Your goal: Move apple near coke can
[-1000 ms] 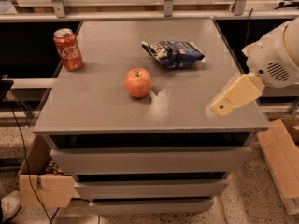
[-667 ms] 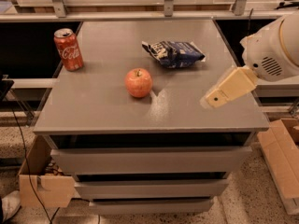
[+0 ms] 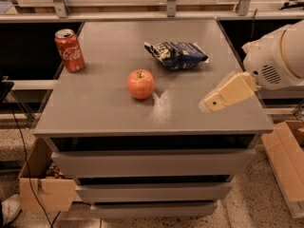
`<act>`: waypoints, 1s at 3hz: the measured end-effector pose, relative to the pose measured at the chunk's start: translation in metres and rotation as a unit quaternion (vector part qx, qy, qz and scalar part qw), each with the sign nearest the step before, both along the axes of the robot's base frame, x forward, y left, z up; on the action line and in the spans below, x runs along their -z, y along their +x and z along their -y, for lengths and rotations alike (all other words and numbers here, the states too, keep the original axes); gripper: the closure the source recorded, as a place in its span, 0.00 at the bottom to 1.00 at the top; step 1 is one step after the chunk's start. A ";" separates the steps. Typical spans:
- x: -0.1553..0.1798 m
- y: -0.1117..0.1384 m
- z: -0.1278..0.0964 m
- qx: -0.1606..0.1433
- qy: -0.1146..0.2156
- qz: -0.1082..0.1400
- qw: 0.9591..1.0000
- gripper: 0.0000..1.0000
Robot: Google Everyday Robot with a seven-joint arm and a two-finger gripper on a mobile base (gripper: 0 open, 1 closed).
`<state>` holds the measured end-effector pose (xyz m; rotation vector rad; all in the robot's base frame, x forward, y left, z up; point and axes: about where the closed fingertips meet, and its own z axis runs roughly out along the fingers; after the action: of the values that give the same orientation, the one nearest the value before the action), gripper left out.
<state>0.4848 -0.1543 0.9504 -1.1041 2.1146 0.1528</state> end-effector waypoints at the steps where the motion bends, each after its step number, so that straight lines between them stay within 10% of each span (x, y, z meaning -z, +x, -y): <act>1: 0.020 0.009 -0.023 0.002 0.053 0.010 0.999 0.00; 3: 0.038 0.033 -0.072 -0.016 0.137 0.040 0.990 0.00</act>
Offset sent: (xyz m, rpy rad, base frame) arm 0.0402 0.0784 -0.0405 0.3032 -0.0809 0.0503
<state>0.5176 -0.0819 0.9129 -0.9636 1.9368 0.3940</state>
